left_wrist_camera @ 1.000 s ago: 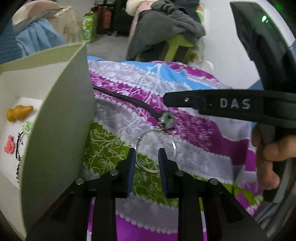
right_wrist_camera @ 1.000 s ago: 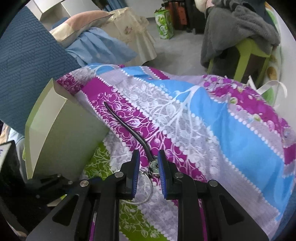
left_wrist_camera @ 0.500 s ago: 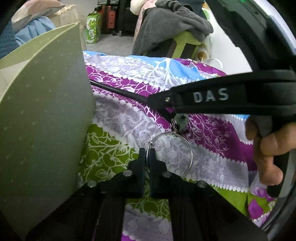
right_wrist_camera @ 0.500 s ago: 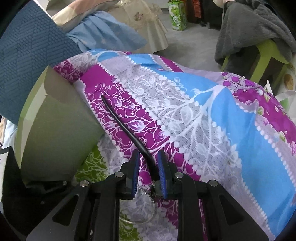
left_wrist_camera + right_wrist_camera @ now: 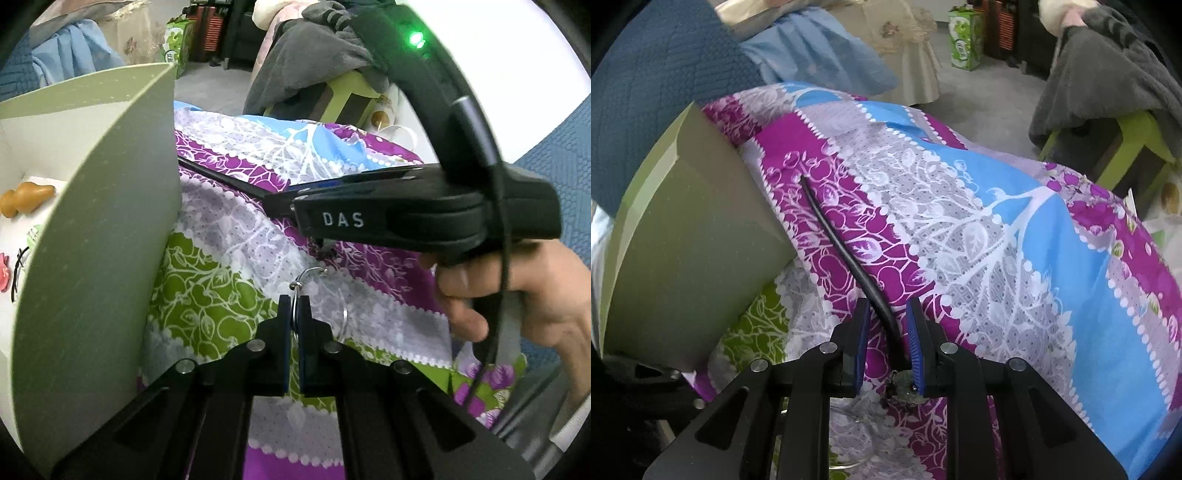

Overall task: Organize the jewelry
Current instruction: 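Grasp the black cord necklace with the right tool while the left tool grasps the silver hoop, then carry the black cord necklace and silver hoop over the white box with both tools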

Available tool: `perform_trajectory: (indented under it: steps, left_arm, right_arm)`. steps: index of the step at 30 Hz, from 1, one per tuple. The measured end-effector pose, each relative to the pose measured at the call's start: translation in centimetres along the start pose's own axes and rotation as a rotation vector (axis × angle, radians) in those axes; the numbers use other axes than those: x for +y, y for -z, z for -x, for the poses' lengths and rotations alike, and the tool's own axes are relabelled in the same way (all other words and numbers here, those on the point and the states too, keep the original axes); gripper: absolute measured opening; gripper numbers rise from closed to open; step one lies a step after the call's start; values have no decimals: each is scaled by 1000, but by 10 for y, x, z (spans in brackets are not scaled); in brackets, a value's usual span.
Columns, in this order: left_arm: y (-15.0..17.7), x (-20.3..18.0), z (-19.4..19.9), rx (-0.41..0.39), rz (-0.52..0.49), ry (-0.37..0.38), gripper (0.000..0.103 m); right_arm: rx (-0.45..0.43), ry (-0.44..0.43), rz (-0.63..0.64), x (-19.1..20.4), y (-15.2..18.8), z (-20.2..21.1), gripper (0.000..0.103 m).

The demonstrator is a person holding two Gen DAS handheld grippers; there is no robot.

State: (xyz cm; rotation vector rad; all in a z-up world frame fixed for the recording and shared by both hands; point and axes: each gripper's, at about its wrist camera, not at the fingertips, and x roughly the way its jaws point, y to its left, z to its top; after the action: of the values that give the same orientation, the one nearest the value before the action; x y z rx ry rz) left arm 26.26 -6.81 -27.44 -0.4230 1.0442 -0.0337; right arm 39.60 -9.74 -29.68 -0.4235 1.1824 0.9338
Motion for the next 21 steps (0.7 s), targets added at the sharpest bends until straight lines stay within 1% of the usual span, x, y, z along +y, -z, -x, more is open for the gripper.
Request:
perform_trajectory:
  steps: [2,5,7,8,9,10,11,14,16,17,21]
  left_arm:
    - [1,0,3,1,8,9,2]
    - [5,-2,8,5,18,25,2]
    - [8,-2,14,0,22,27,2]
    - [9,-2,18,-1,25,33,2]
    - [9,-2,20,-1,30,38,2]
    - [9,-1,21,-3,30,40,2]
    - [8,-2,23,-5,27,40,2]
    - [9,-4,33,-12,19,43,2]
    - [10,-6,38,-11,10,45,2]
    - [9,-6,38,-13,7,46,2]
    - [10,-7,40,-13,2,54,2]
  right_arm:
    - [4,-2,8,1,0,0,21]
    - [10,-8,34,6,-1,-1,31]
    - [10,31,81,14,0,-3,32]
    - [10,60,104,17,1,-4,29]
    - [9,94,116,19,1,-5,15]
    - [11,125,121,20,1,-6,10]
    - [13,132,105,18,1,-5,7]
    - [-6,156,56,13,4,2,6]
    - [-22,164,-6,9,9,10,6]
    - [-32,165,-50,5,15,19,6]
    - [-86,195,-146,6,34,45,6]
